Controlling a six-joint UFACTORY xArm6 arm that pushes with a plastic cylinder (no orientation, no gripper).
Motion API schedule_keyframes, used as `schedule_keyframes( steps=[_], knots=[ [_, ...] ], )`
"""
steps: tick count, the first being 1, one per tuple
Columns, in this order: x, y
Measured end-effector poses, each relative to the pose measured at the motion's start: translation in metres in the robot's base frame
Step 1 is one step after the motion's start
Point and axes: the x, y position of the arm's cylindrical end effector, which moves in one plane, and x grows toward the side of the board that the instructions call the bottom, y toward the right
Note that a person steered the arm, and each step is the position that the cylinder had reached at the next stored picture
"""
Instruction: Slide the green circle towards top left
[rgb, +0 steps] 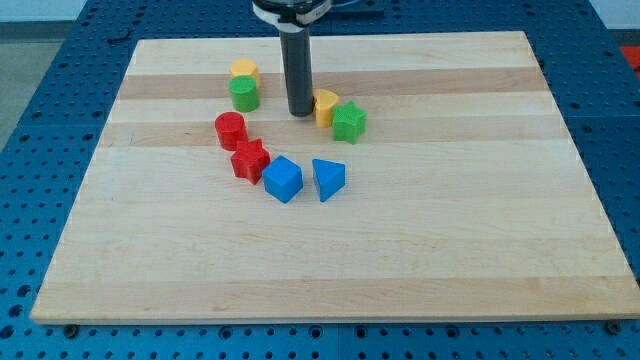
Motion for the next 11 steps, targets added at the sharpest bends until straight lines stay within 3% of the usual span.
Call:
schedule_keyframes(
  steps=[3, 6, 9, 11],
  knots=[
    [0.002, -0.123],
    [-0.038, -0.175],
    [-0.017, -0.131],
    [-0.022, -0.131]
  ],
)
